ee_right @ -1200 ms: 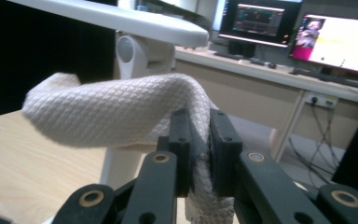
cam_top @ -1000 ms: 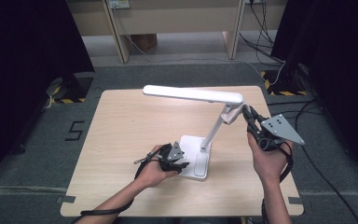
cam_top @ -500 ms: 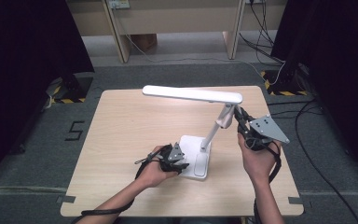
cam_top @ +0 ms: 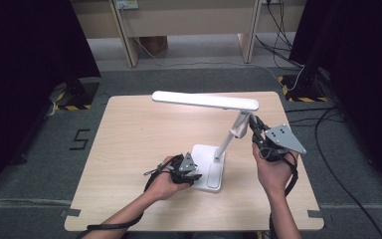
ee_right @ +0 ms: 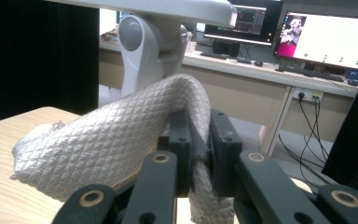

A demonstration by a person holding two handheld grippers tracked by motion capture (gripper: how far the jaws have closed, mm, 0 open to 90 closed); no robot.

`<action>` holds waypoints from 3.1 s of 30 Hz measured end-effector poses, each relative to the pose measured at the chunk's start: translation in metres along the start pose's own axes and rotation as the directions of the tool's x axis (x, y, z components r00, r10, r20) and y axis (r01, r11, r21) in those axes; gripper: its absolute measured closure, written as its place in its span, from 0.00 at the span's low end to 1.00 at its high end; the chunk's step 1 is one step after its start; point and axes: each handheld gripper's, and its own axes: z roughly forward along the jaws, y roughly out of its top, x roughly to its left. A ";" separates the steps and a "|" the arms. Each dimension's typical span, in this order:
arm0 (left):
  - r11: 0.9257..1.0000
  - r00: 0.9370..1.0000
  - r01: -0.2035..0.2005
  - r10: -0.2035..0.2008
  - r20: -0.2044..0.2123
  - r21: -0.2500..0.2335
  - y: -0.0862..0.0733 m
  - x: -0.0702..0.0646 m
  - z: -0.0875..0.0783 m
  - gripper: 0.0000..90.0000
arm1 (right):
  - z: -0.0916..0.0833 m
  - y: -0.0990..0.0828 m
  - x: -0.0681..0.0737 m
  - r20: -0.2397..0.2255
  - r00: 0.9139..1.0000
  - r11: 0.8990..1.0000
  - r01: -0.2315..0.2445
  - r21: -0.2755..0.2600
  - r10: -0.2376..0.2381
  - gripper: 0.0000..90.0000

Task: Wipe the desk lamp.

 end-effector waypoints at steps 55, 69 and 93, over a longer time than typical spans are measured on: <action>1.000 1.000 0.009 -0.009 0.001 -0.011 -0.001 0.000 0.001 0.67 | 0.002 -0.012 0.007 0.026 0.999 0.999 -0.033 0.007 0.033 0.91; 1.000 1.000 0.002 -0.002 0.000 -0.009 -0.001 0.000 0.001 0.67 | 0.003 -0.020 0.011 0.039 0.999 0.999 -0.036 0.030 0.035 0.91; 1.000 1.000 0.007 -0.007 -0.004 -0.015 0.000 0.000 0.002 0.68 | 0.007 -0.034 0.016 0.044 0.998 0.997 -0.047 0.064 0.044 0.91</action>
